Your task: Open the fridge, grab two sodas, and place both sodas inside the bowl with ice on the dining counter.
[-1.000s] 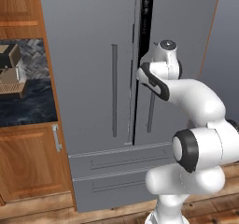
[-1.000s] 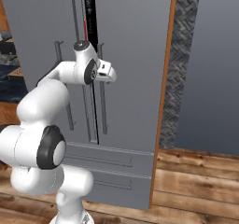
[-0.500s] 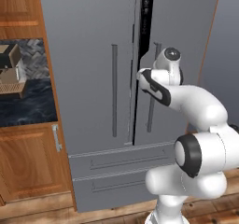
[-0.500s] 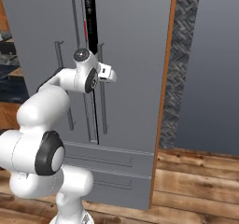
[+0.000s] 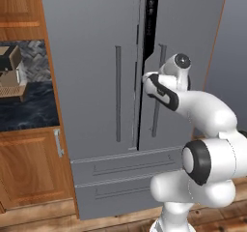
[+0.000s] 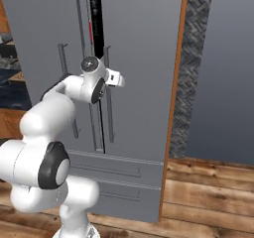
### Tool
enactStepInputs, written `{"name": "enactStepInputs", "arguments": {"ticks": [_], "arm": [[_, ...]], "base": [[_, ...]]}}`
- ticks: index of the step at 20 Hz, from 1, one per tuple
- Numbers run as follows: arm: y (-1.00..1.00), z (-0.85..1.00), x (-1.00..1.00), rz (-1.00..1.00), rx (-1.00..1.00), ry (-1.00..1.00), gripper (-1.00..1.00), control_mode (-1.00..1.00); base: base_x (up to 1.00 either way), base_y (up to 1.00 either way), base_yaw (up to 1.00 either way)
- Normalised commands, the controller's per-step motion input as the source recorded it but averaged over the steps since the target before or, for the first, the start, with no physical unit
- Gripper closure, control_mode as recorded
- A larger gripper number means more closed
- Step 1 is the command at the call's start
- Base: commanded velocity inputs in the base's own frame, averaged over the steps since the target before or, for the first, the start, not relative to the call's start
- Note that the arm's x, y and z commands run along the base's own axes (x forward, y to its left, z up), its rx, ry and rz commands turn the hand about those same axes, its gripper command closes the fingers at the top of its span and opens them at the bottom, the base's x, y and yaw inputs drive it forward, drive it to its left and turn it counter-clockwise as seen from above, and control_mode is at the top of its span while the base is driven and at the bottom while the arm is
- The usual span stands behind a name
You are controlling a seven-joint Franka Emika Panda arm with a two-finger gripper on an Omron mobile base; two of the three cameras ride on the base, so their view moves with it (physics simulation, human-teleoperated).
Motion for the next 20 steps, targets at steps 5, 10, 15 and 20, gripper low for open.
{"name": "enactStepInputs", "arguments": {"ticks": [5, 10, 15, 20], "arm": [[-0.24, 0.0, -0.18, -0.06, 0.03, 0.0, 1.0, -1.0], [-0.6, 0.0, -0.58, -0.07, 0.02, 0.0, 1.0, -1.0], [-0.75, 0.03, -0.81, -0.08, 0.01, -0.01, 1.0, -1.0], [-0.92, 0.16, -0.8, -0.09, 0.0, 0.0, 1.0, -1.0]], "base": [[0.0, 0.0, 0.0], [0.0, 0.0, 0.0], [0.0, 0.0, 0.0], [0.0, 0.0, 0.0]]}}
